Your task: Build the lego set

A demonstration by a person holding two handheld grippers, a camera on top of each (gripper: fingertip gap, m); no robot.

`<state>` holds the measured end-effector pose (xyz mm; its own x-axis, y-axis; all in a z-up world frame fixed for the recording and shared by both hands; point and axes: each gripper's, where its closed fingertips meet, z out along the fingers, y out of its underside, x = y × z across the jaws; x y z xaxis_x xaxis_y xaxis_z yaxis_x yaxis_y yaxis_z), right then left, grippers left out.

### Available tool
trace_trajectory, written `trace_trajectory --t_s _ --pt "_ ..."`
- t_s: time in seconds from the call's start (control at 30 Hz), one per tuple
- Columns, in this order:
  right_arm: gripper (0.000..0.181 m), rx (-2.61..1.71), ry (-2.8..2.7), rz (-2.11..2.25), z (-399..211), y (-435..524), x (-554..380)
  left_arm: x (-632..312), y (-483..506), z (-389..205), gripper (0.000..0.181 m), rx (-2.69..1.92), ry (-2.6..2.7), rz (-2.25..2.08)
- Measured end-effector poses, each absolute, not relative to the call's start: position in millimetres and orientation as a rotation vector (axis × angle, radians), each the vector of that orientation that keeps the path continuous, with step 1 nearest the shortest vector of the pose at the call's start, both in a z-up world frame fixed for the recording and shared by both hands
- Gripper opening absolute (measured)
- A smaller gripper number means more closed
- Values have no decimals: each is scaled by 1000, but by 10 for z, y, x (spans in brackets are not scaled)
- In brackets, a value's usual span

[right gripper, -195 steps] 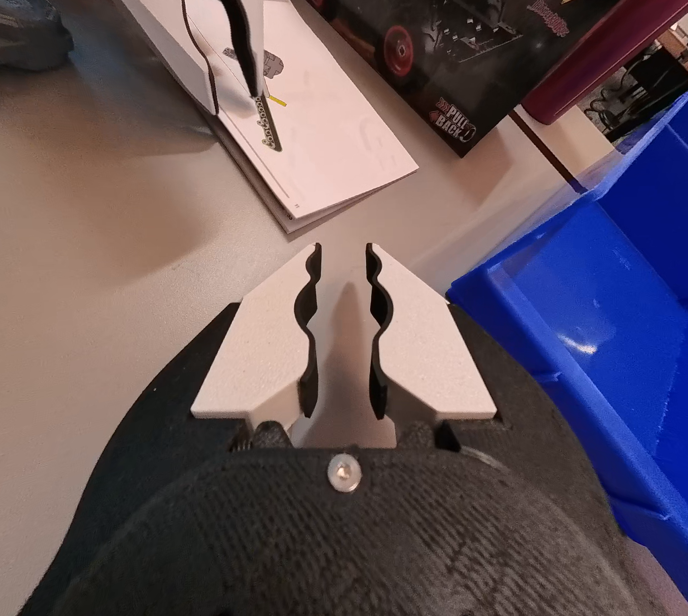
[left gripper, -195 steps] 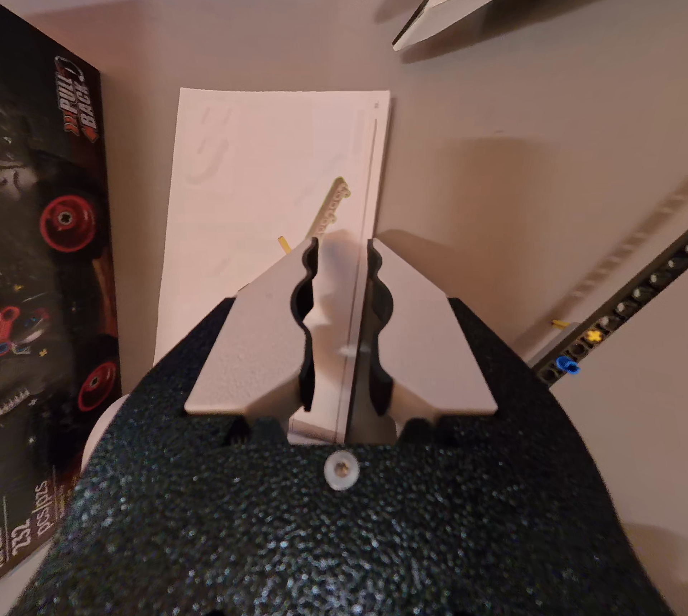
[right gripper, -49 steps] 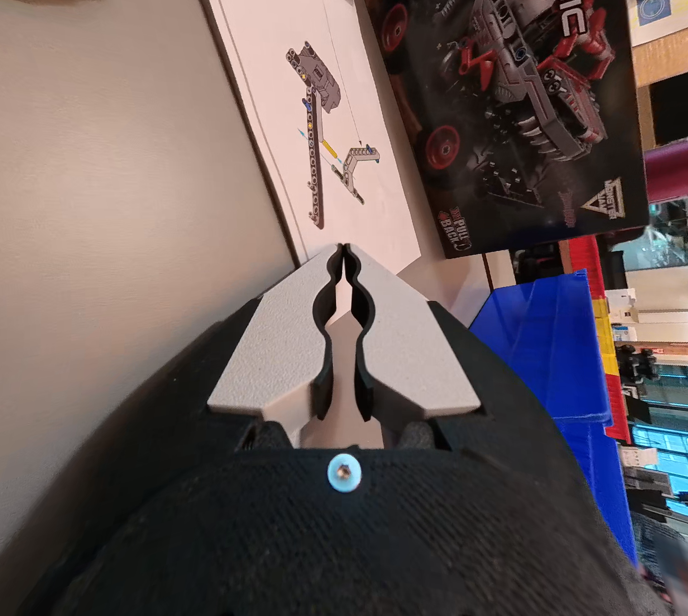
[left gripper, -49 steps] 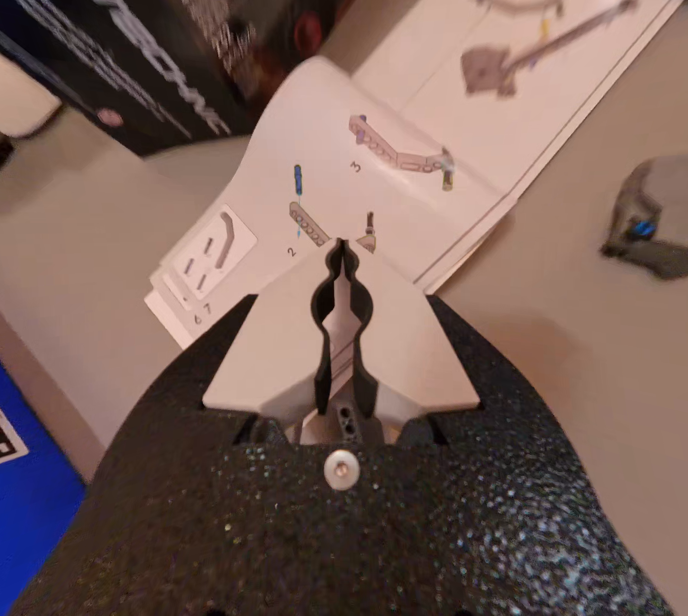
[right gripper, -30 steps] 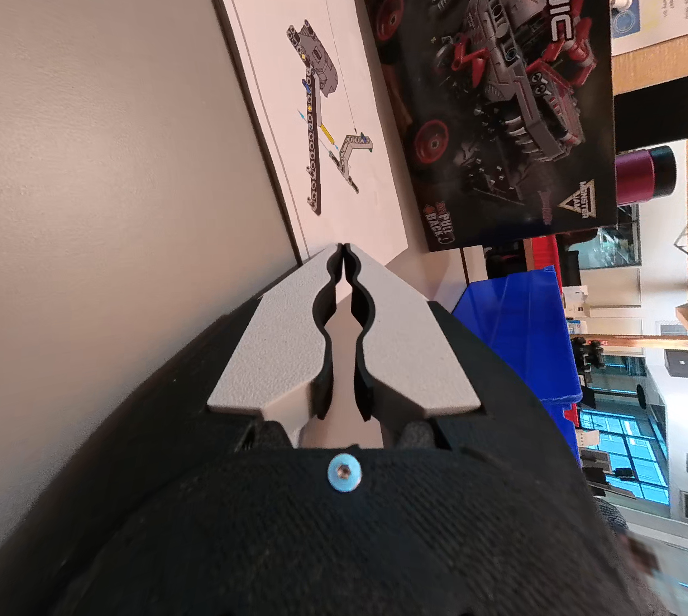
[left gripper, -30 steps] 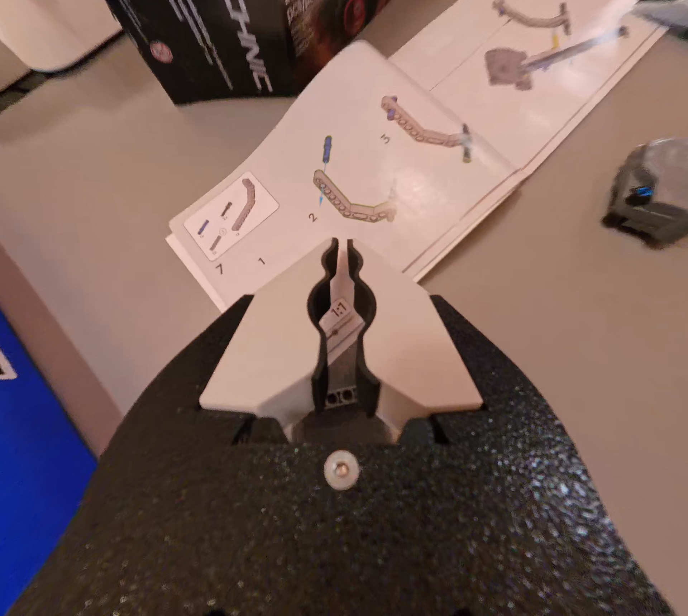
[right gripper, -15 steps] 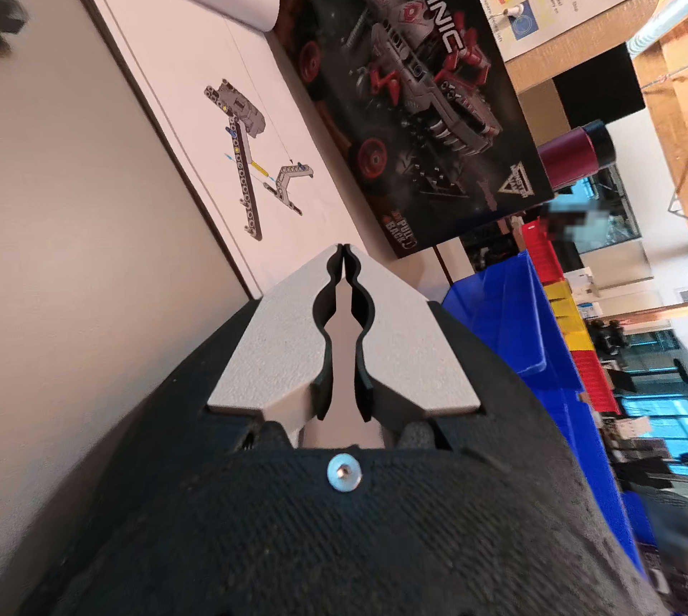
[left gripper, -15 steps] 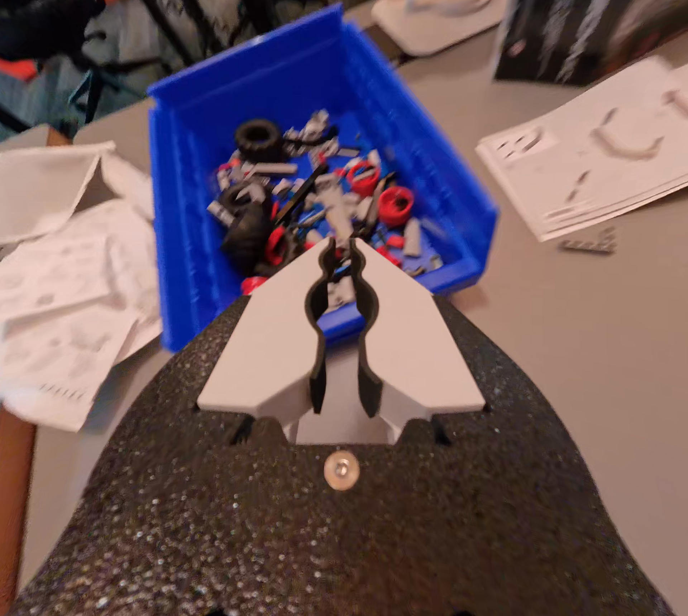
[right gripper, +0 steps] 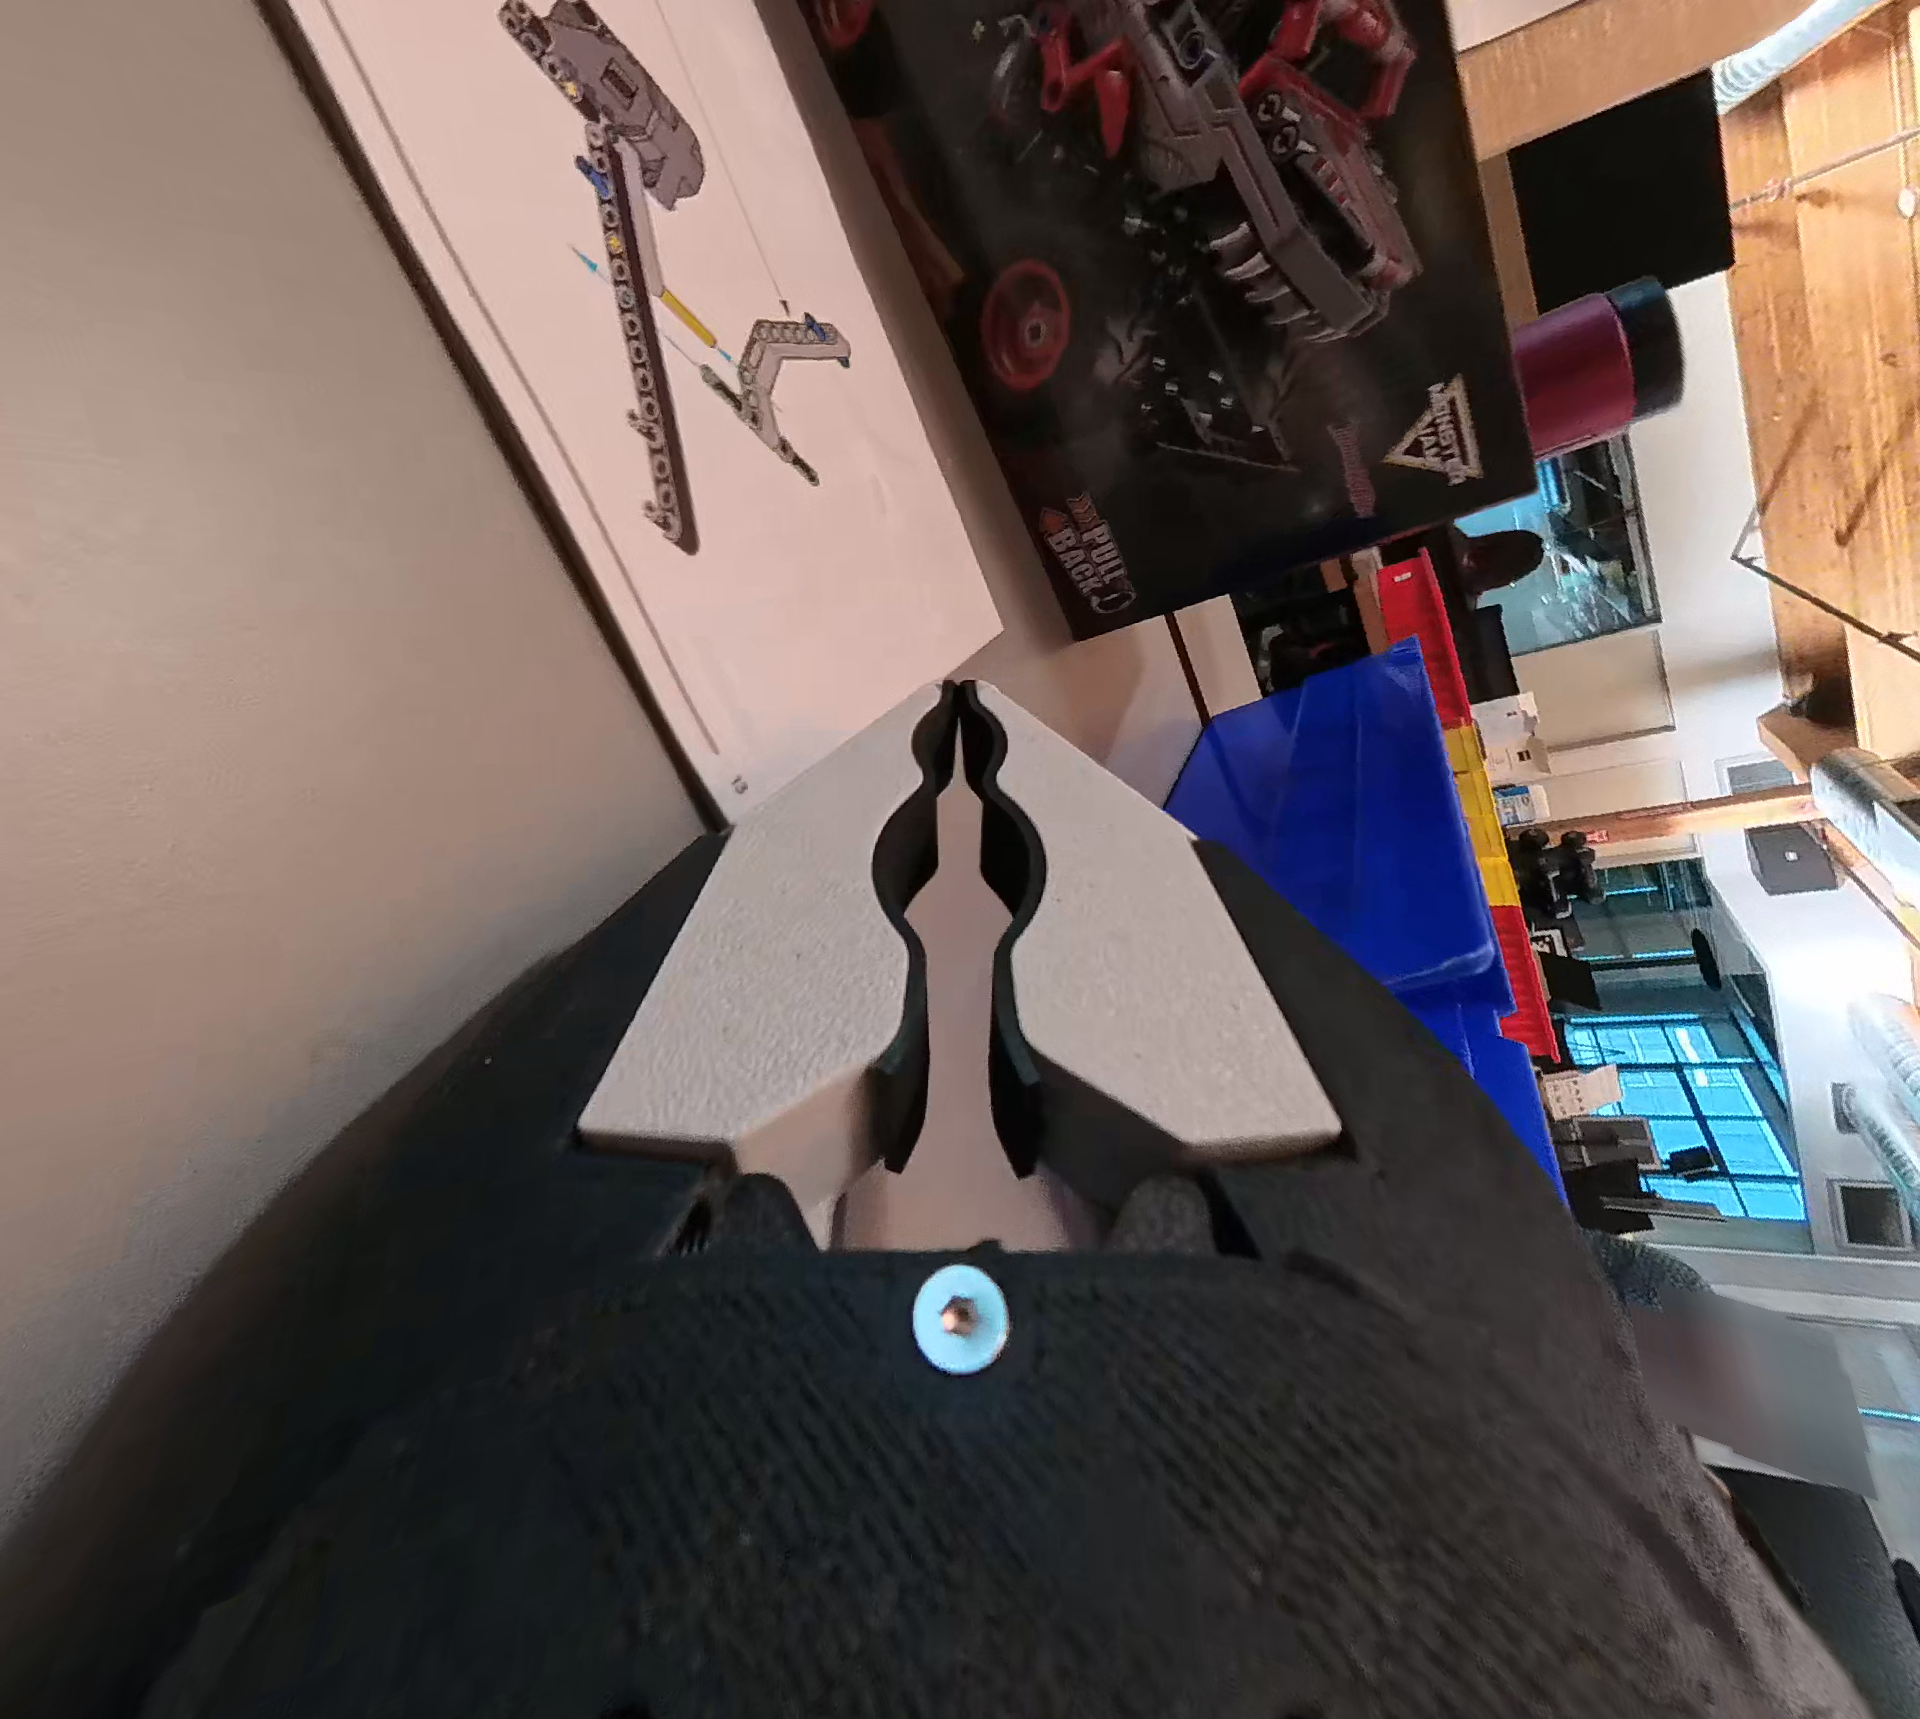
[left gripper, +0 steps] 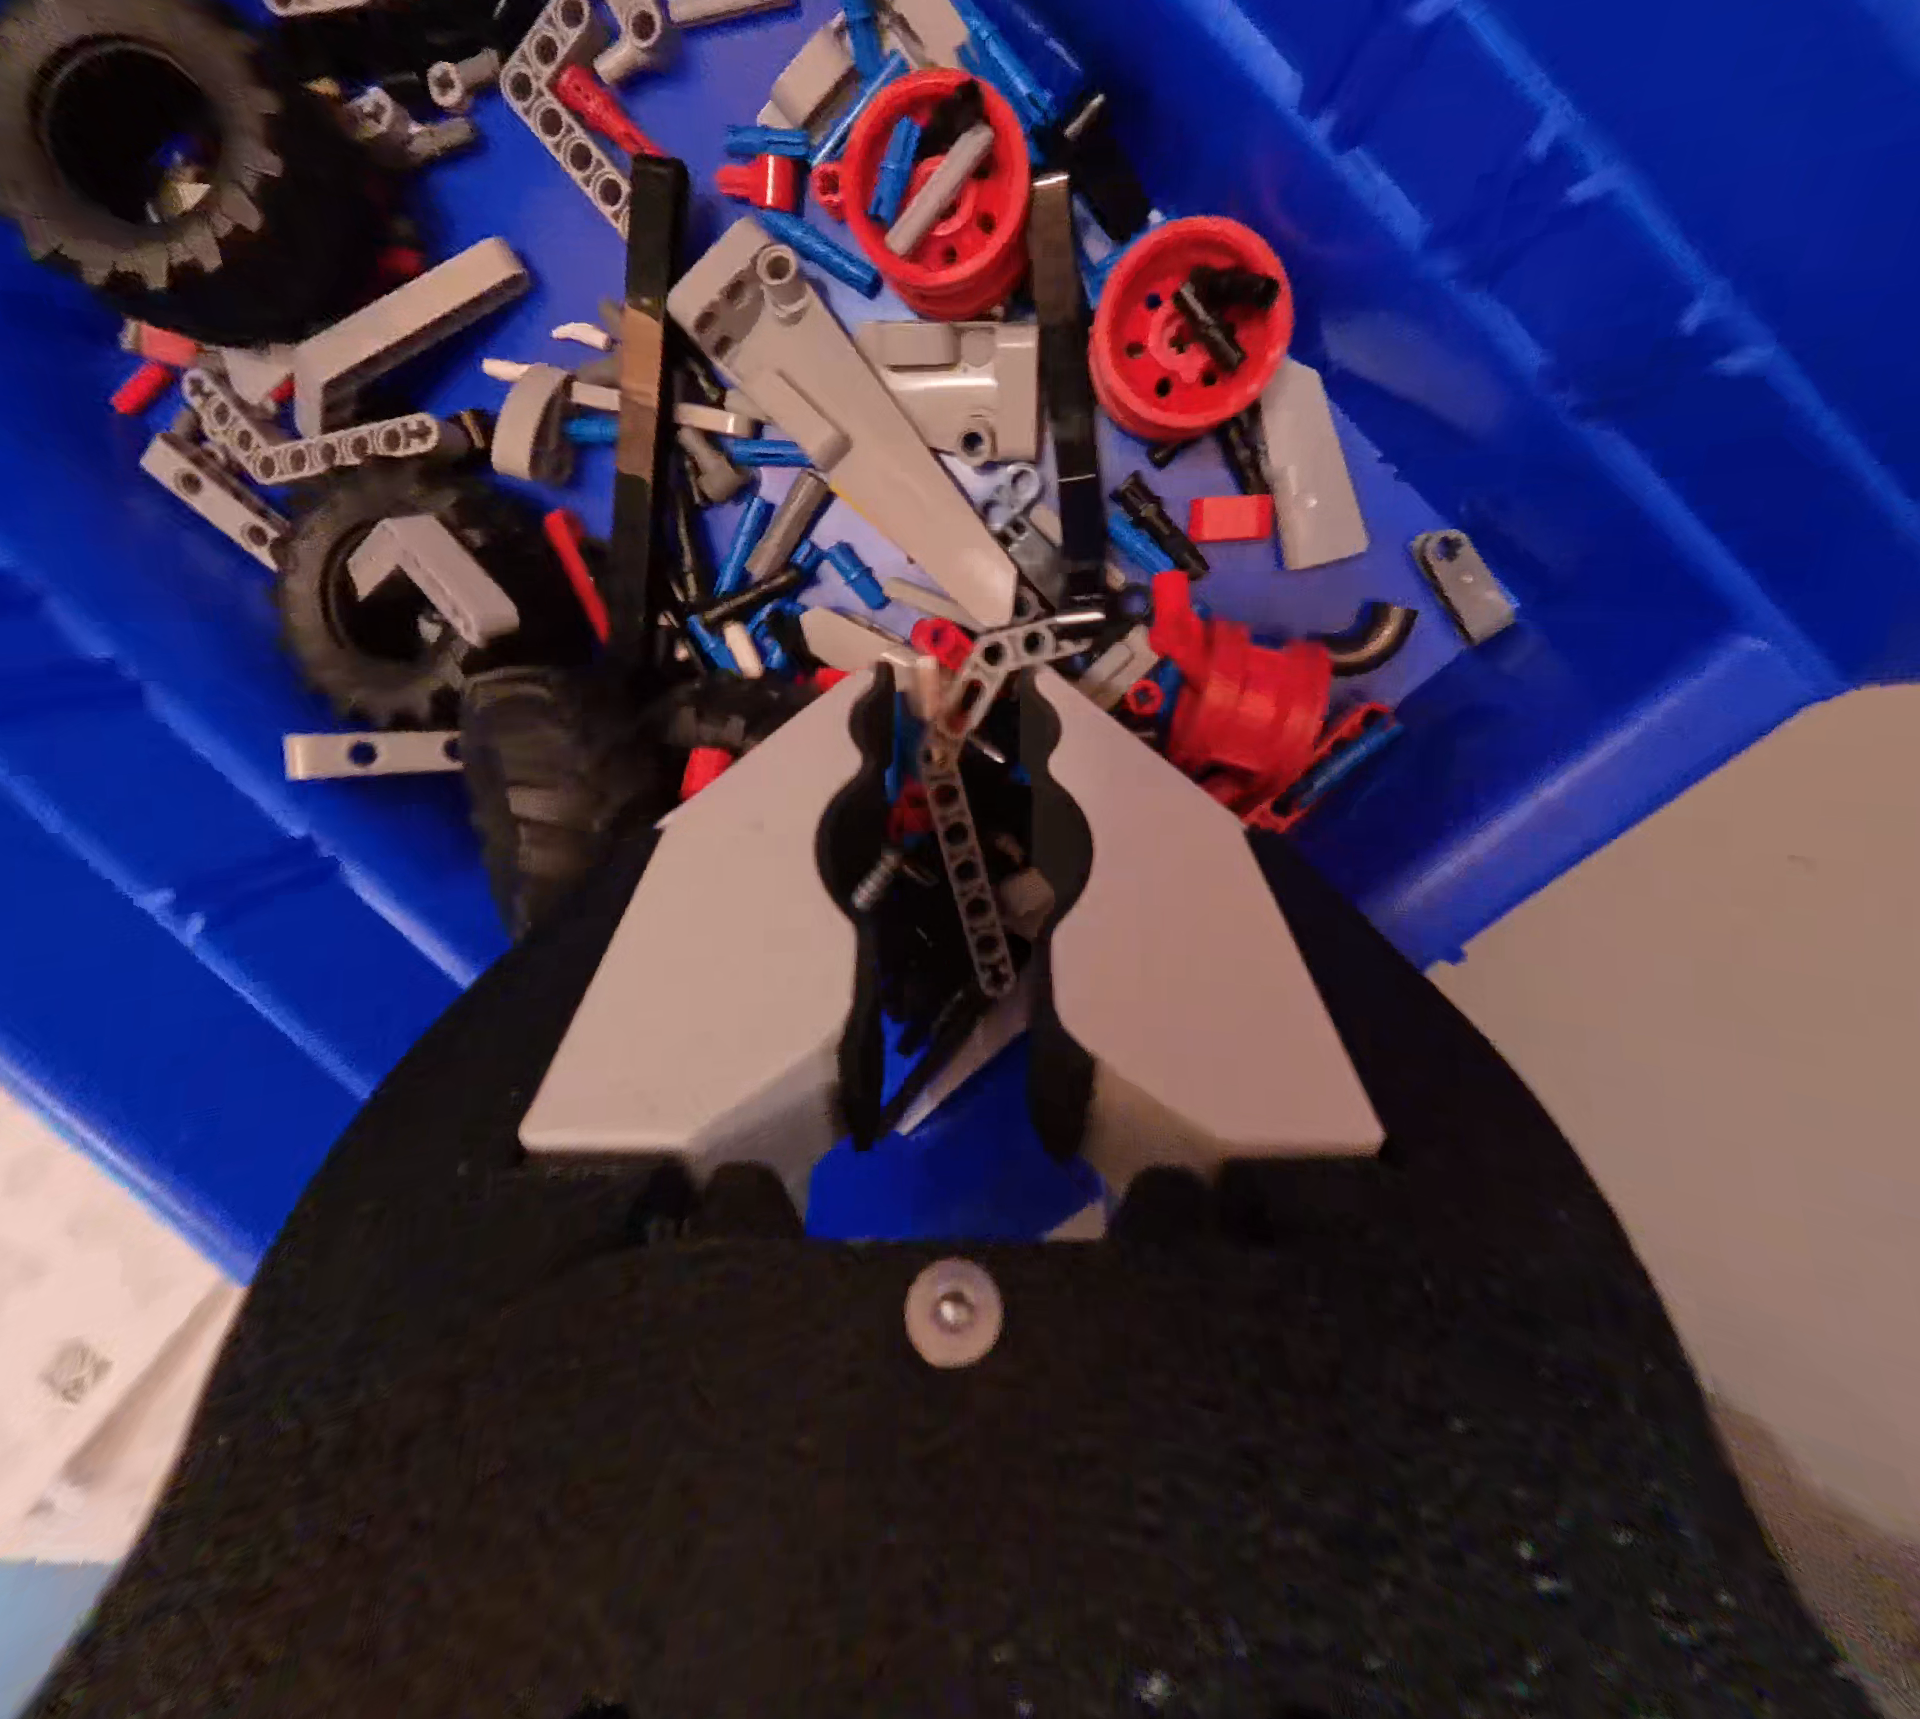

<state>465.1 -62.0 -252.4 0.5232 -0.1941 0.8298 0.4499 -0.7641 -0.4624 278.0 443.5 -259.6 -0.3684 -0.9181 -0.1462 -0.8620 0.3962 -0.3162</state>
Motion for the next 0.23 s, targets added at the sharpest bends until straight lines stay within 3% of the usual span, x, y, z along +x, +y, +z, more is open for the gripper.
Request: trace_trajectory --t_s 0.1,0.23 --pt "0 -2111 -221 -1257 -2534 -602 4638 2879 4470 -2623 14 -1533 2428 -247" --pt "0 -2113 -220 -1231 -2541 -590 4626 2772 4346 -2645 24 -1530 2588 -221"
